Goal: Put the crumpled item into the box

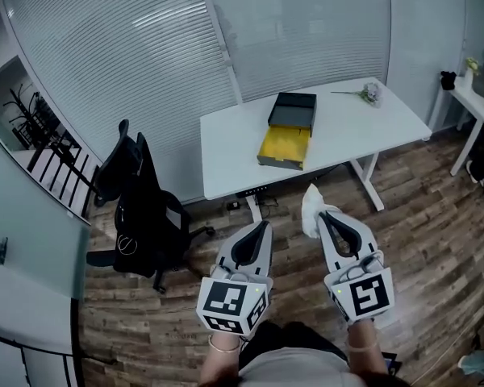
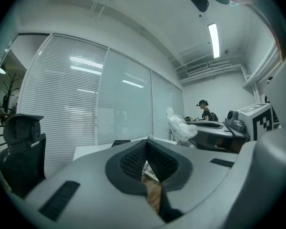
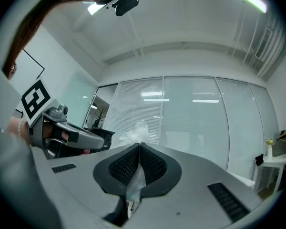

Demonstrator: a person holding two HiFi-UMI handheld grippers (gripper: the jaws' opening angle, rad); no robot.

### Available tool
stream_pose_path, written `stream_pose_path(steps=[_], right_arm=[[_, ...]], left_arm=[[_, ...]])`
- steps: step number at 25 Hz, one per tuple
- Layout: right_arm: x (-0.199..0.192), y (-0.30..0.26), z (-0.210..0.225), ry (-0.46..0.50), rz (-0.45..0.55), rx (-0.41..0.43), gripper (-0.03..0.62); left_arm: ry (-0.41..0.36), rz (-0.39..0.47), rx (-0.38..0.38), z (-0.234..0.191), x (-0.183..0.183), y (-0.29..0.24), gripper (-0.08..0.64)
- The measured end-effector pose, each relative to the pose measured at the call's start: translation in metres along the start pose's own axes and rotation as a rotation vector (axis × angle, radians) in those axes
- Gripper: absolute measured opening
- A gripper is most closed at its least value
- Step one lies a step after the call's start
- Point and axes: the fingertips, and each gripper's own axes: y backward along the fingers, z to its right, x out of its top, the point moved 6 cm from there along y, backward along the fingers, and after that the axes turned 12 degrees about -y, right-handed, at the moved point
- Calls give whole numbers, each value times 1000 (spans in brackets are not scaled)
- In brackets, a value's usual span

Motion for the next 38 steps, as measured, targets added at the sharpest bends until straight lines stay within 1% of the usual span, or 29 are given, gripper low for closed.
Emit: stream_pose_path(steps=[4, 13, 16, 20, 24, 27, 33, 38], right_arm=[[-8, -12, 9, -32, 0, -4, 28], [-18, -48, 28, -38, 1, -37, 28], [-23, -63, 31, -29, -17, -59, 28], [-28, -90, 42, -22, -25, -81, 28], [-33, -113, 54, -28, -31, -111, 28], [-33, -134, 63, -19, -31, -132, 28], [-41, -172, 74, -14, -62, -177, 28], [-41, -202, 81, 1, -71, -217, 28]], left_arm=[[-1, -9, 0, -7, -5, -12, 17], [-10, 8, -37, -33, -11, -54, 17], [3, 16, -62, -43, -16, -68, 17], [0, 38, -90, -61, -20, -95, 17], [10, 35, -123, -77, -26, -121, 17], [4, 36, -149, -90, -29, -140, 17], [14, 88, -190, -120, -29, -171, 17], [-6, 109, -226, -144, -29, -196, 17]])
